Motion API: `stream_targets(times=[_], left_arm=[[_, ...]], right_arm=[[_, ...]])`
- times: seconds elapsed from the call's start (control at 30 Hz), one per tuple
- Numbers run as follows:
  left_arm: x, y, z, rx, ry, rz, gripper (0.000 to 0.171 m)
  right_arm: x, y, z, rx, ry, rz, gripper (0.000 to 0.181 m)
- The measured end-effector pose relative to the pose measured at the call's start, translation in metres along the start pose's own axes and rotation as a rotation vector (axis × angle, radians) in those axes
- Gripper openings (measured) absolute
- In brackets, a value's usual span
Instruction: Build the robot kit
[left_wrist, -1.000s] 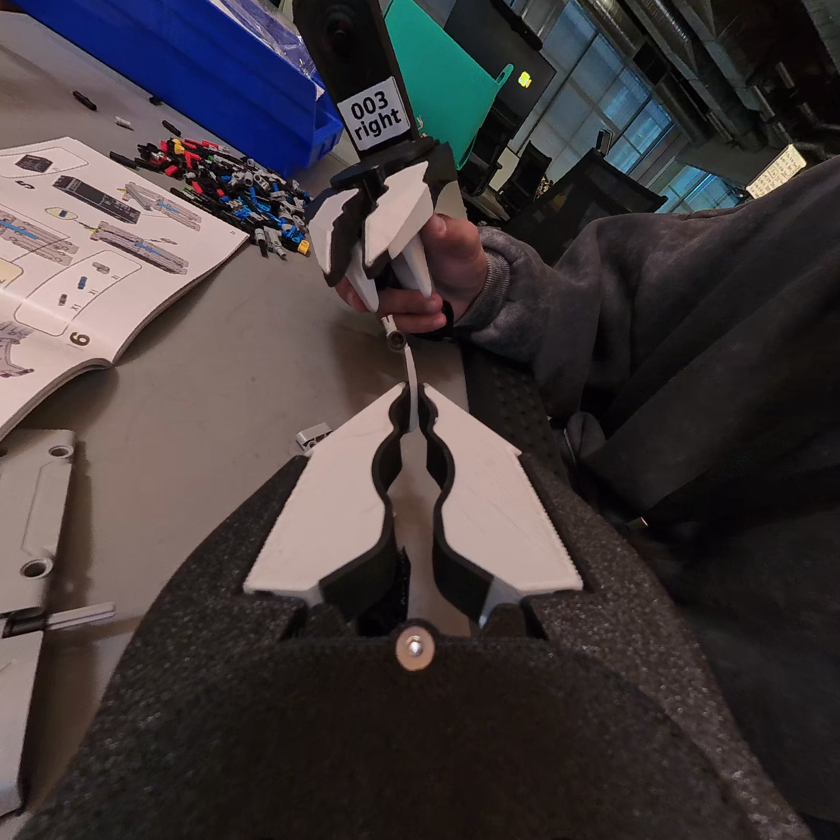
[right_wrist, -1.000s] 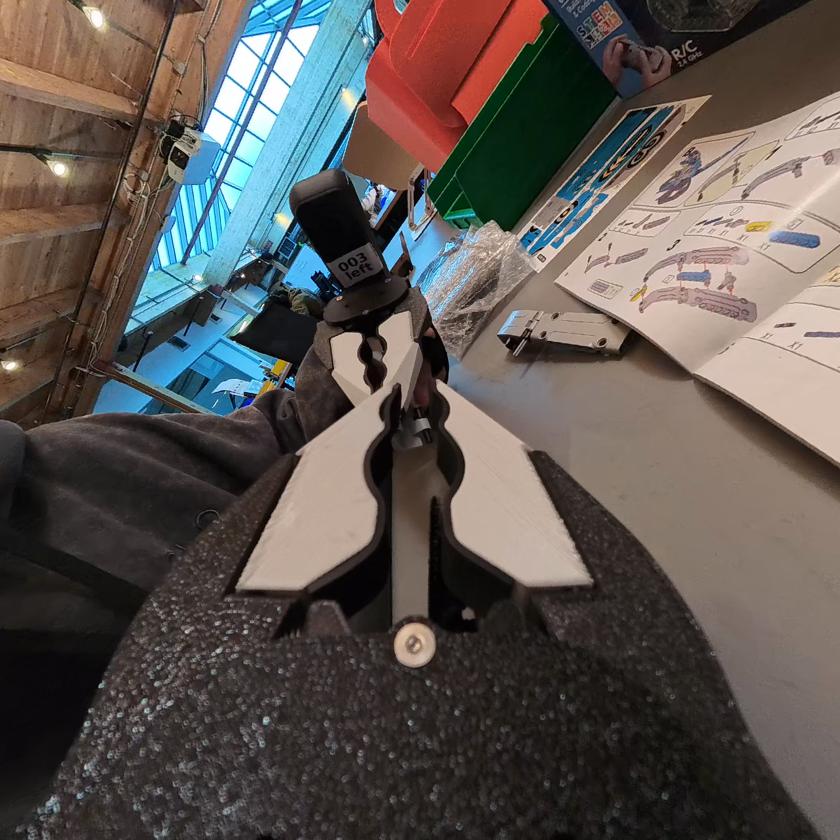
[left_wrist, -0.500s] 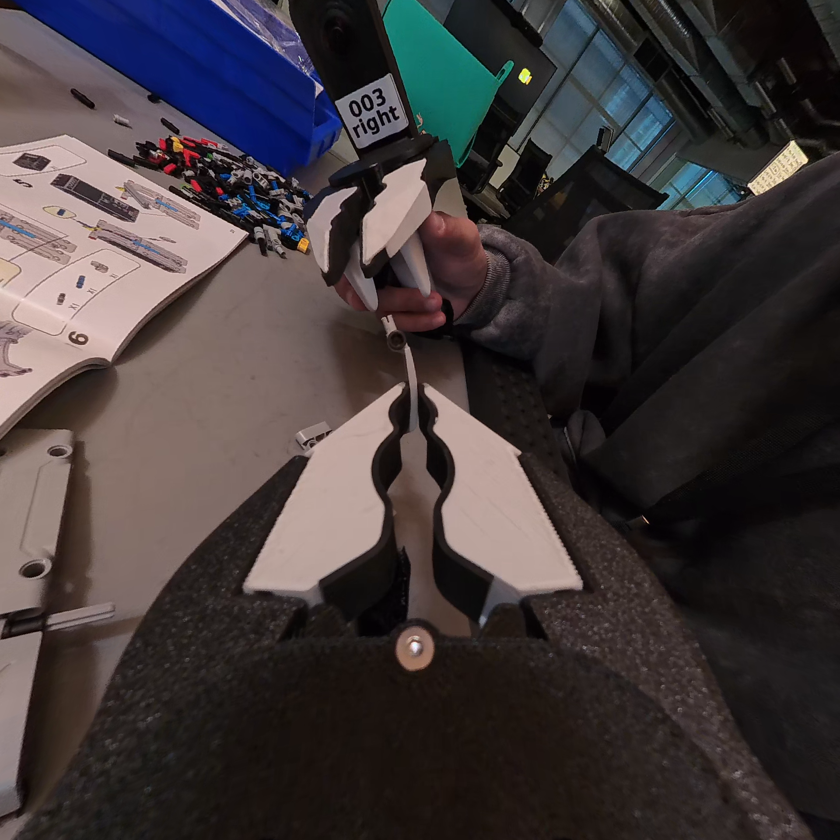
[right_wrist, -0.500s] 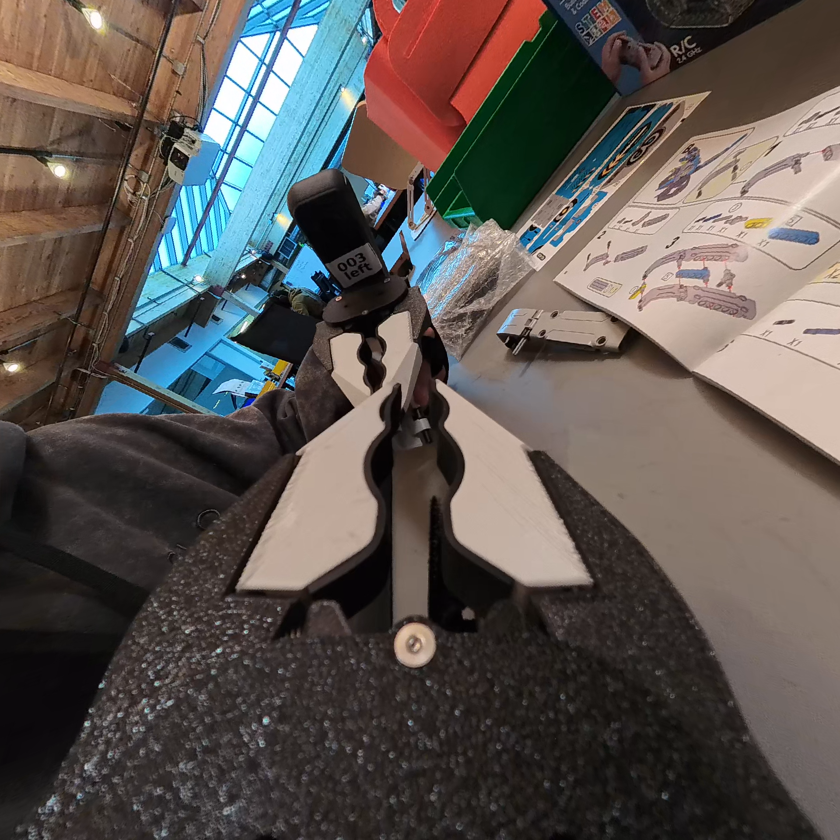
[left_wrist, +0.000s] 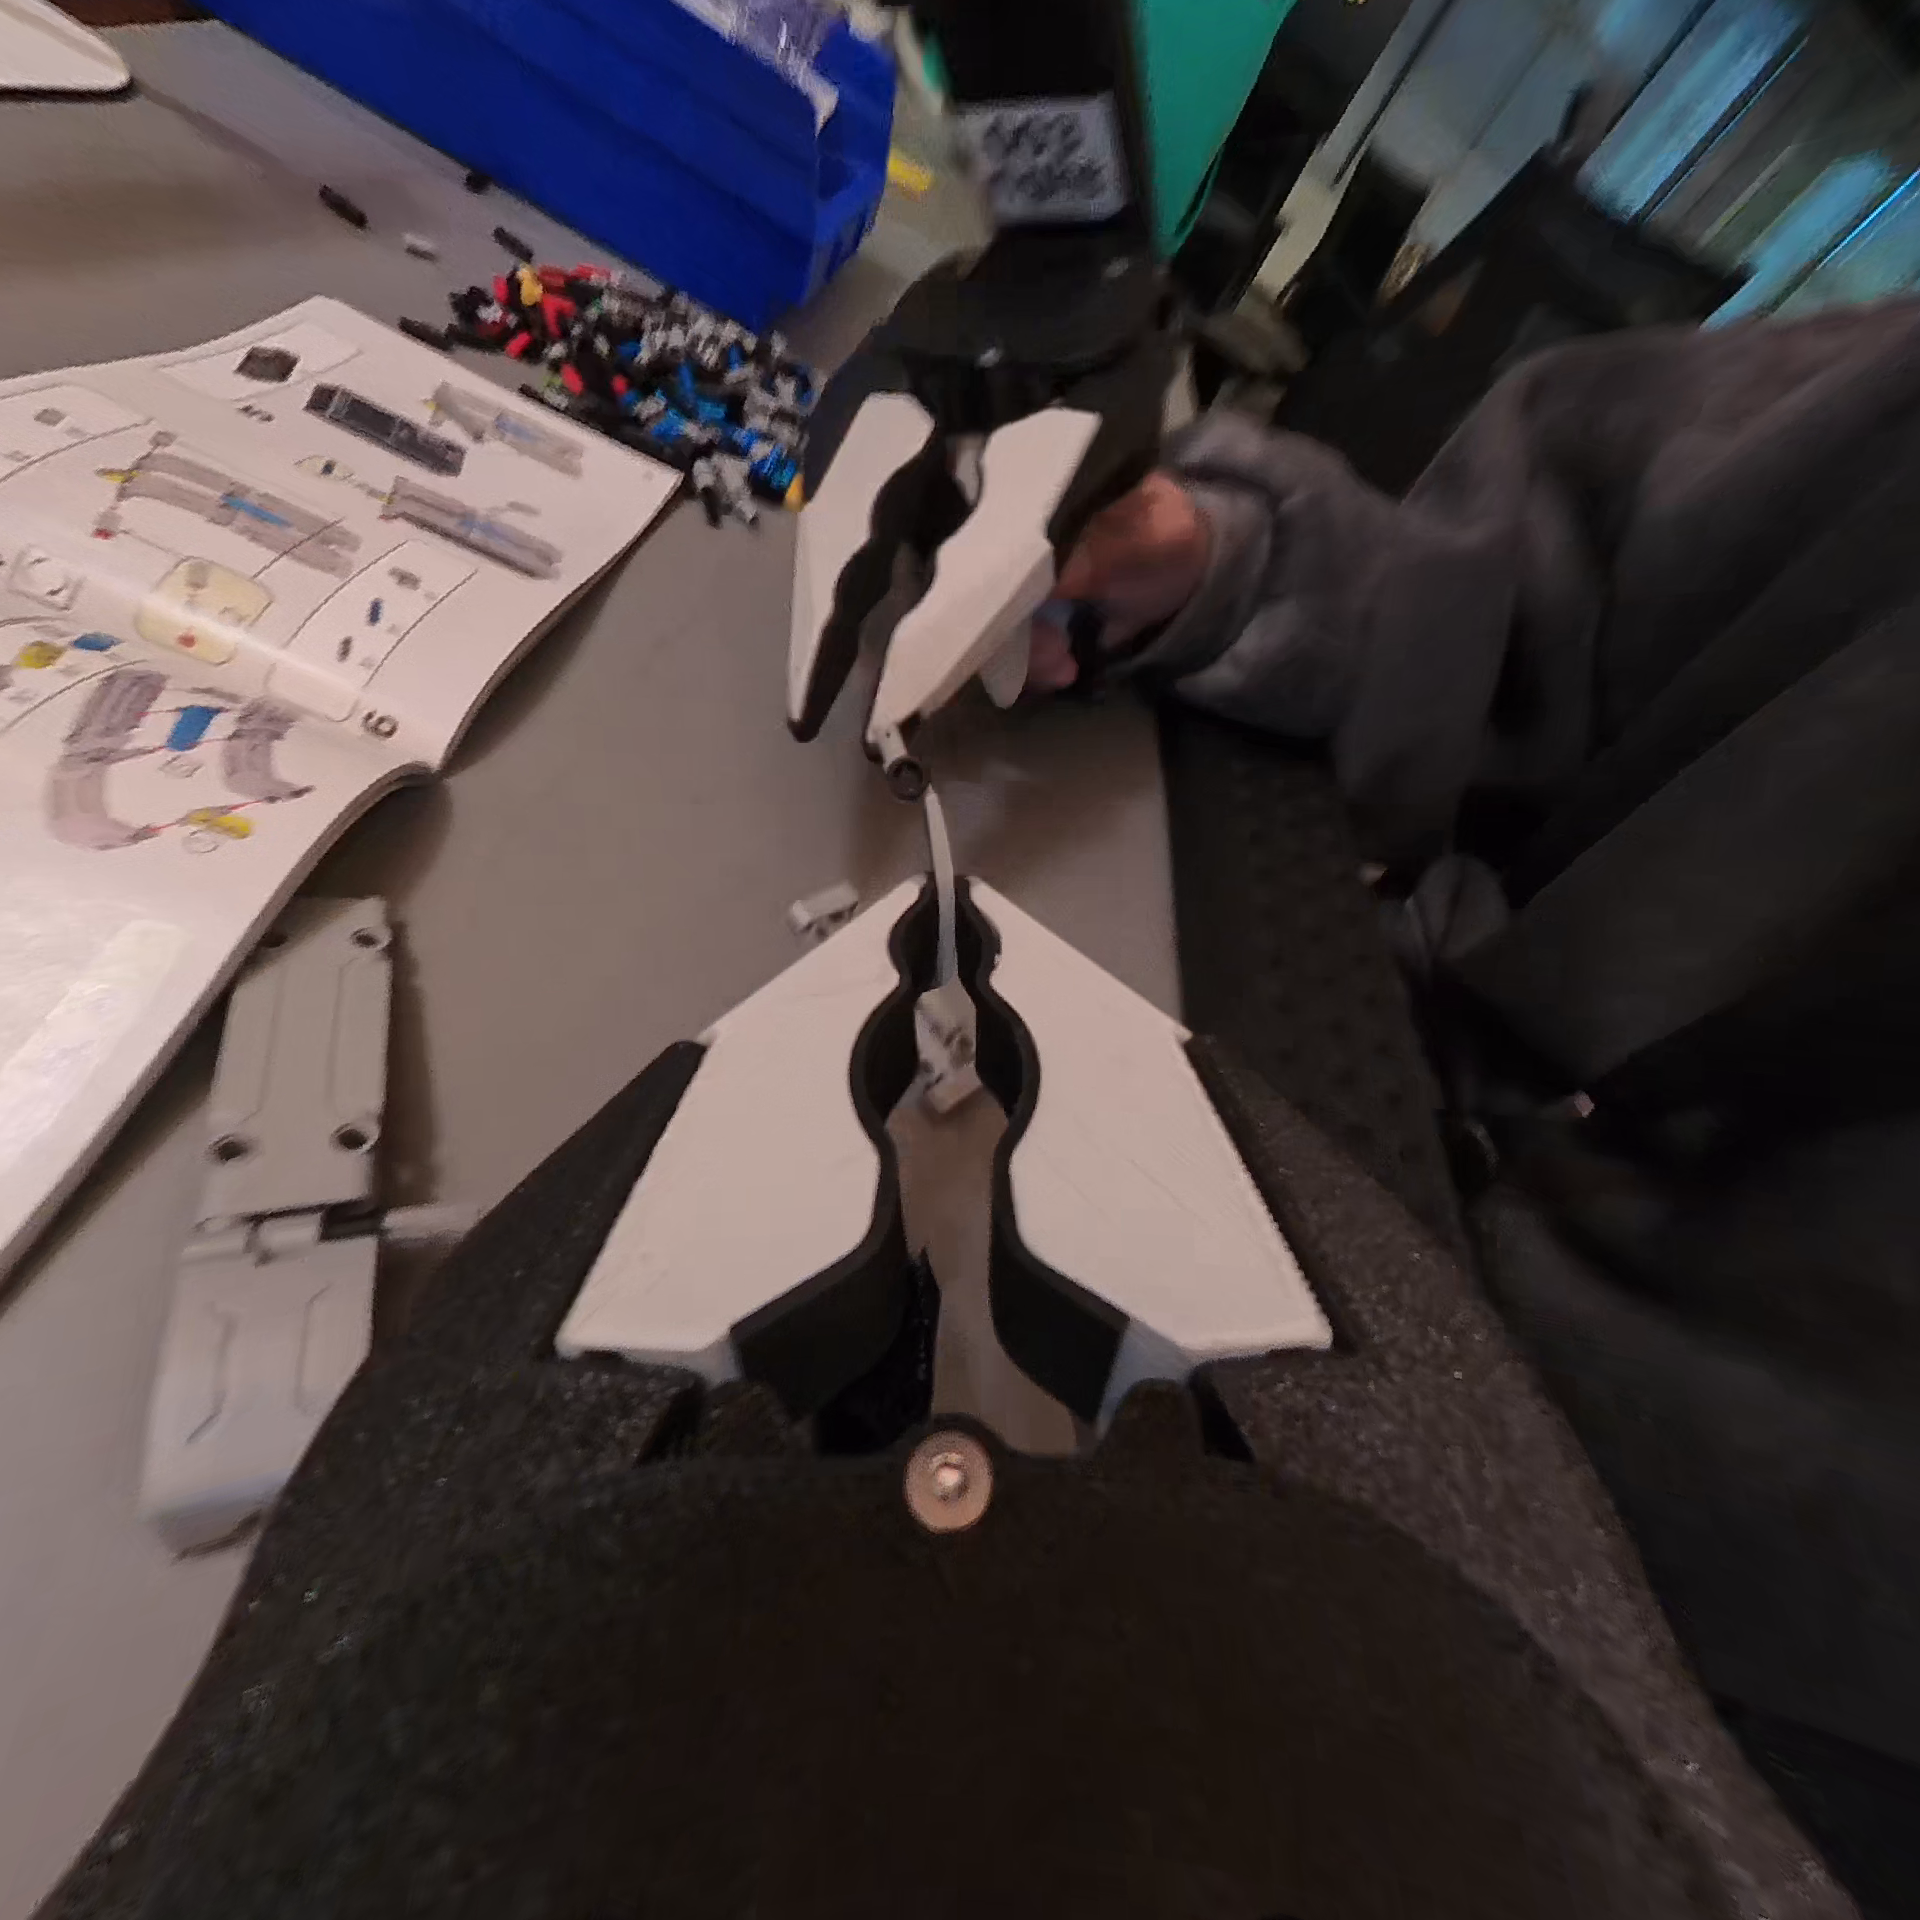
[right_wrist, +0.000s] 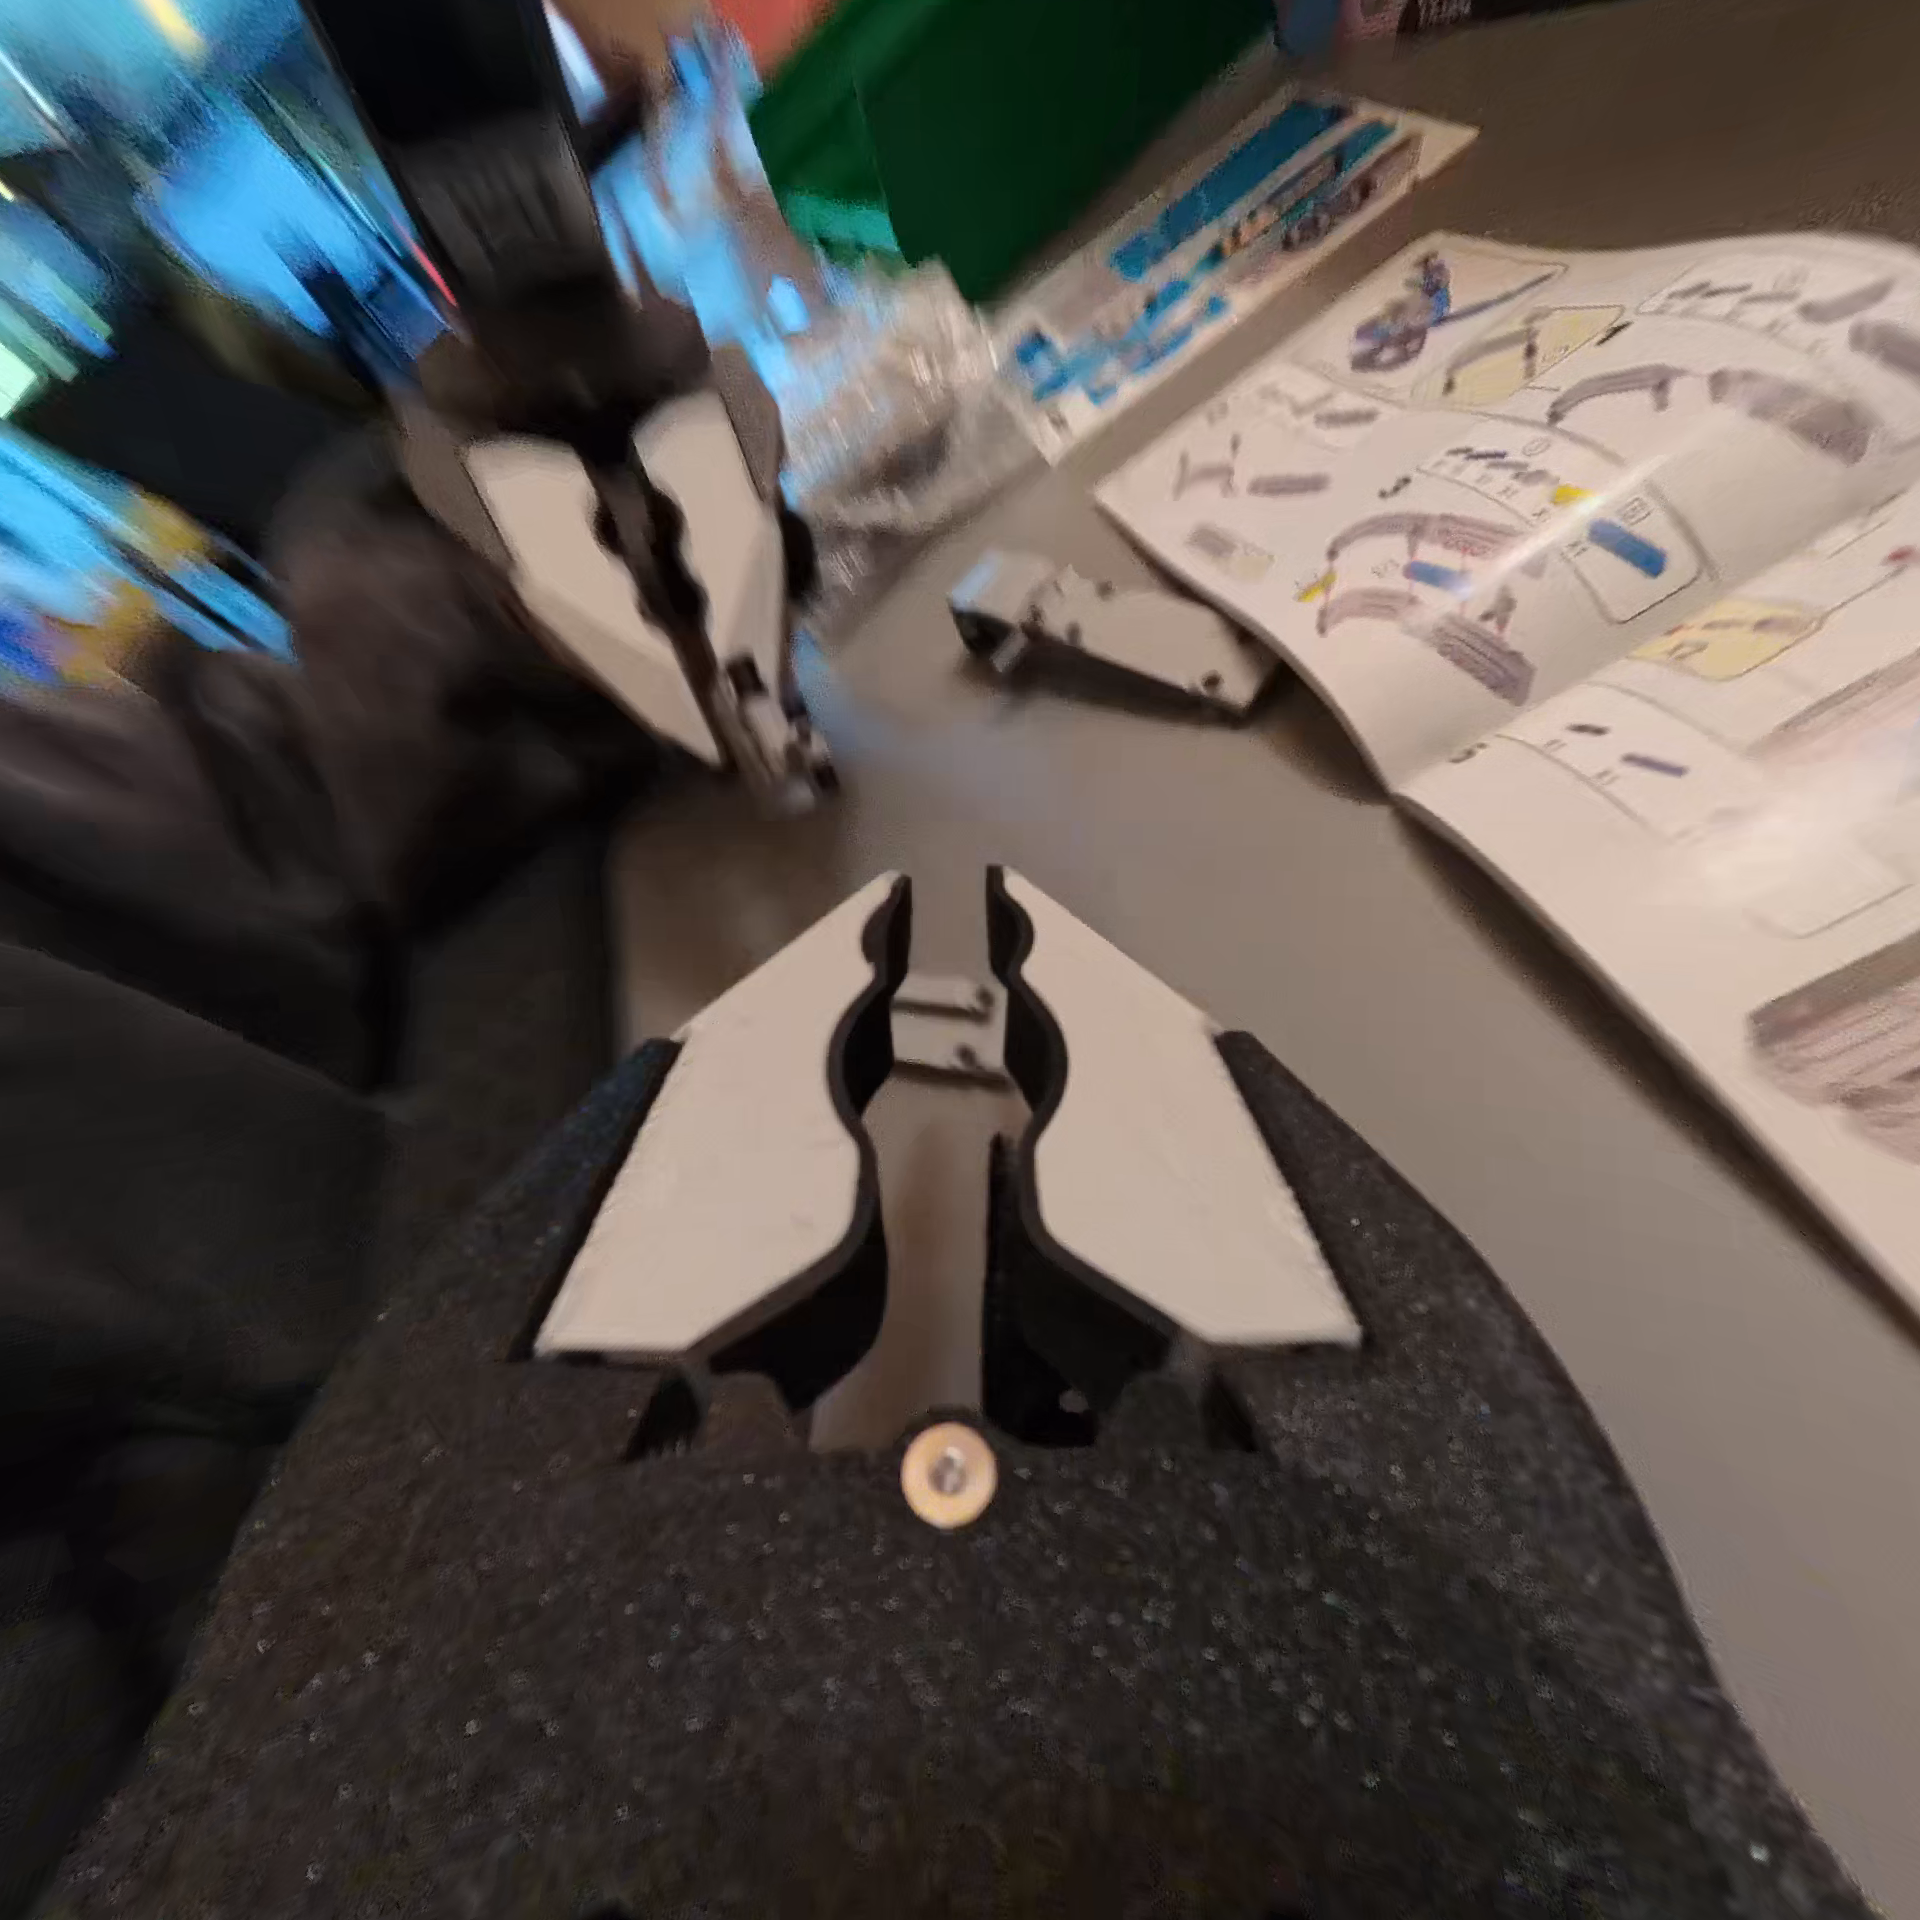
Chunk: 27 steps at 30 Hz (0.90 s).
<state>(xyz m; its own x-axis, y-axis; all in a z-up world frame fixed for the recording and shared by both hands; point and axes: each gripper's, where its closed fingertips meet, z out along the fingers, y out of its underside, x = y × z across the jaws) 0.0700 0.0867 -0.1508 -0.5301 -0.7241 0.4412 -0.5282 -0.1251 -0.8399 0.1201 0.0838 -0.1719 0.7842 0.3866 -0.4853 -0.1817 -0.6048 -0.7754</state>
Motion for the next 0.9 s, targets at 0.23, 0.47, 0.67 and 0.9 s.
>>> stream_targets(times=[0.23, 0.47, 0.67, 0.9], left_arm=[[0.035, 0.041, -0.011, -0.222, 0.139, 0.081, 0.001], [0.038, 0.036, -0.016, -0.197, 0.164, 0.092, 0.001], [0.037, 0.019, -0.03, -0.106, 0.19, 0.058, 0.001], [0.031, 0.026, -0.026, -0.118, 0.227, -0.038, 0.001]], right_arm=[[-0.026, 0.041, 0.023, -0.227, 0.031, -0.351, 0.034], [-0.028, 0.037, 0.016, -0.249, 0.016, -0.558, 0.041], [-0.032, 0.04, 0.012, -0.383, -0.033, -0.786, 0.046], [-0.031, 0.061, 0.033, -0.681, -0.154, -0.897, 0.051]])
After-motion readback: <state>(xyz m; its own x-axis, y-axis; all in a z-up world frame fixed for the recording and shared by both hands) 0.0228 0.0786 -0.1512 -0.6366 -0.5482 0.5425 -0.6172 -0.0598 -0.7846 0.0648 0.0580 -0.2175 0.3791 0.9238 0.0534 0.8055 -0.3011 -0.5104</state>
